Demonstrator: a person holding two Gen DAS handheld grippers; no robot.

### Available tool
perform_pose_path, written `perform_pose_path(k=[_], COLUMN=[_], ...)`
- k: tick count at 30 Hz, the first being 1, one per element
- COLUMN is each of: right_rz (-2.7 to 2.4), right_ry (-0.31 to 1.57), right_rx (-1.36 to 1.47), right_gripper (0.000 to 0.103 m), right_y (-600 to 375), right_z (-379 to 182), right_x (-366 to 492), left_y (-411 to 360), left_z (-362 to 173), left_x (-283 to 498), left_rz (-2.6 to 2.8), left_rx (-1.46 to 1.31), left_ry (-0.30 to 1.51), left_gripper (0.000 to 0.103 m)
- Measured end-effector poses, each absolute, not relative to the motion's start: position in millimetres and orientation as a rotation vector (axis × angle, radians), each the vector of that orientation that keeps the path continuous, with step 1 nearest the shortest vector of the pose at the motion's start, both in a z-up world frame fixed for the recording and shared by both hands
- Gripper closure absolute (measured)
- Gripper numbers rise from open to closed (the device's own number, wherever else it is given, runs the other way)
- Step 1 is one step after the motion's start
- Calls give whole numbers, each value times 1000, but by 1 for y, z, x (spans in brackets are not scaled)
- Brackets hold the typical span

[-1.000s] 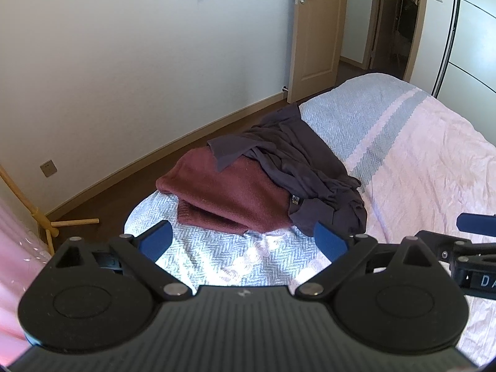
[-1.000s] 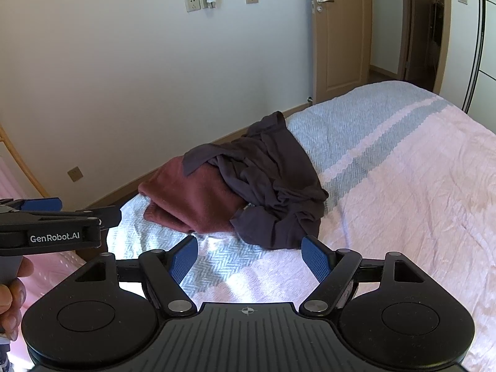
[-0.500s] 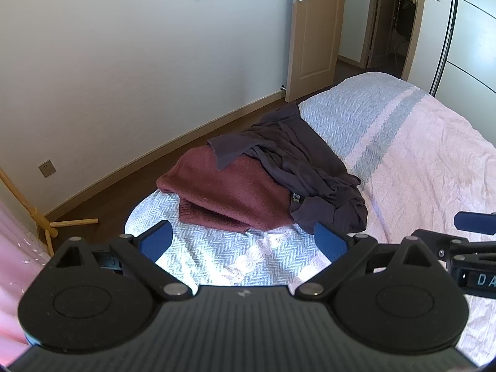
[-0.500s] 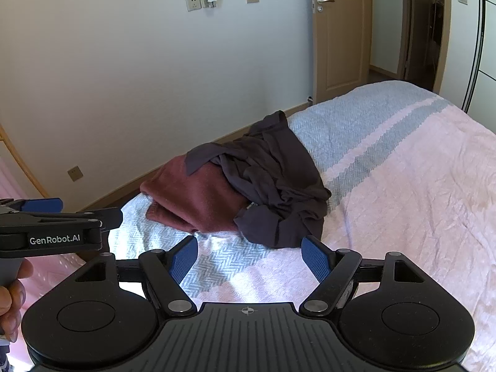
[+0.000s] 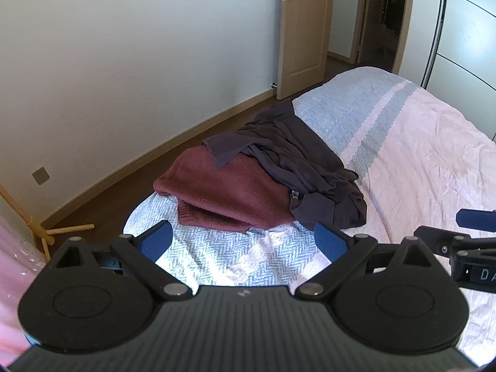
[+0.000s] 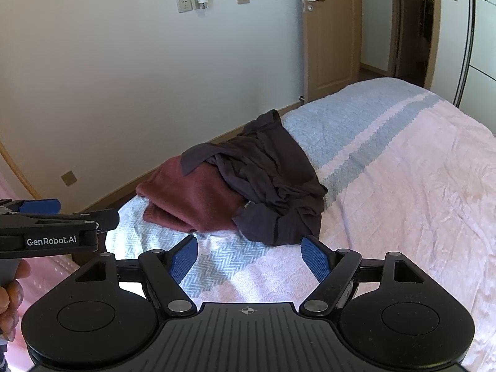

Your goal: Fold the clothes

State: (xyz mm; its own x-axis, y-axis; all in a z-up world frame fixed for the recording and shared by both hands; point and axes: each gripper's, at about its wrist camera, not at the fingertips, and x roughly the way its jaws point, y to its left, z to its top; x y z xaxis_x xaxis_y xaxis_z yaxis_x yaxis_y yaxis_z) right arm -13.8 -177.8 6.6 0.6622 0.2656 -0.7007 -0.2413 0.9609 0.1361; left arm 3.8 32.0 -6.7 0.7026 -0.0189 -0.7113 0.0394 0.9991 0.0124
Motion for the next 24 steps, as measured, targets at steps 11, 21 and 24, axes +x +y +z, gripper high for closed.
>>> perform_pose_path(k=[11,21,24], right_rz=[301,355,373], right_ry=[813,839,860], right_rx=[1,-105,-133], right_gripper=[26,26,26], right_y=[-196,-220,-221], right_z=[-4,-32,-44], right_x=[3,44,66], left_y=[40,33,29], left_z=[-23,-61,-77], left_x=[16,96,135], left_rz=[-24,-145,-210], left_rx=[-24,293,417], left_ry=[808,784,770], left_gripper=[6,5,5])
